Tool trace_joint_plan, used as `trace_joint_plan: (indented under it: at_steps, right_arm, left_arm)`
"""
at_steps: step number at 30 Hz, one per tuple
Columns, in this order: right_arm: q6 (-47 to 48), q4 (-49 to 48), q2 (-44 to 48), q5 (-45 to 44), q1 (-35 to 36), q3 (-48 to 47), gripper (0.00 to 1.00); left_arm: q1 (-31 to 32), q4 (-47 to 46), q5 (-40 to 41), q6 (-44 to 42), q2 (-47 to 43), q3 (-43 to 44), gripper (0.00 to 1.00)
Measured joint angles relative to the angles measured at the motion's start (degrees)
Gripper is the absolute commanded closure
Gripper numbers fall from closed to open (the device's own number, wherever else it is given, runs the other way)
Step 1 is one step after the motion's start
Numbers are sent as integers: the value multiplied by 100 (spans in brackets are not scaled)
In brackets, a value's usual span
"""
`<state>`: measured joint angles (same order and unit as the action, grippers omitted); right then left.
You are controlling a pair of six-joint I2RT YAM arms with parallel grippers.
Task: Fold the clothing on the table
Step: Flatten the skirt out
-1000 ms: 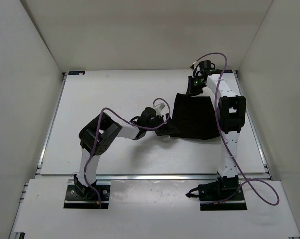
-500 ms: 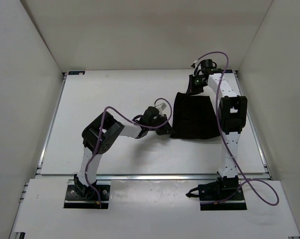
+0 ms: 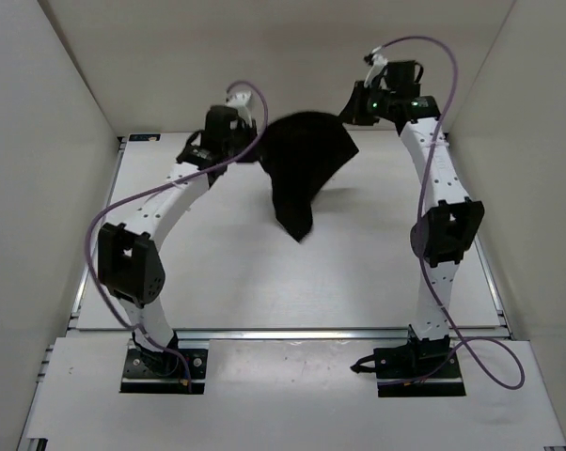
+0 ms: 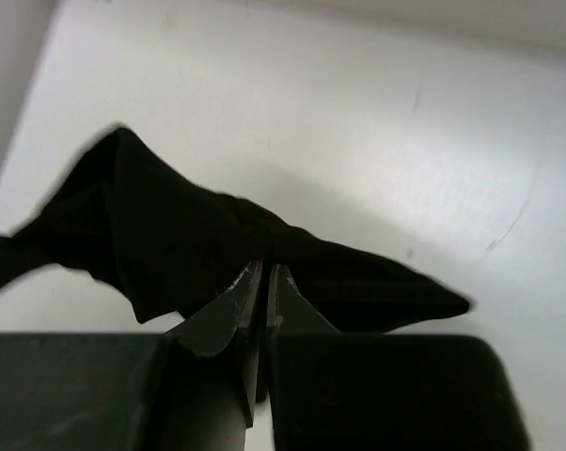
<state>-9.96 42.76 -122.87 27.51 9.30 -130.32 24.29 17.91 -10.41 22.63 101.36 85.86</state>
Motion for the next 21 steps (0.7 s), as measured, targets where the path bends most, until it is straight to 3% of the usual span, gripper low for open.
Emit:
trace_joint_plan:
  at_steps: [3, 5, 8, 11, 12, 15, 18, 21]
  right_arm:
    - [-76, -201, 535, -9, -214, -442, 100]
    - [-55, -319, 1113, -13, -363, -348, 100]
    - [52, -841, 2450, -127, -487, 831, 100]
    - [107, -1322, 3766, -92, -433, 2798, 100]
    - [68, -1521, 4170, -37, -396, 3526, 100]
    - [-160, -2055, 5145, 94, -284, 5939, 100]
    - [-485, -1871, 5366, 195, -9, 7733, 100]
    - [-949, -1596, 5635, 361, 457, 8900, 100]
  left_arm:
    - [28, 525, 927, -870, -13, 1617, 100]
    - [212, 640, 1362, -1305, -125, 2229, 100]
    - [560, 702, 1720, -1847, -603, 2236, 100]
    - [804, 584, 1895, -2199, -1373, 1169, 100]
    - [841, 544, 1926, -2293, -1773, 332, 100]
    - [874, 577, 1871, -2312, -2214, -879, 100]
    - [938, 870, 1552, -2299, -2758, -2358, 100]
    - [953, 1460, 1016, -2267, -3414, -3279, 100]
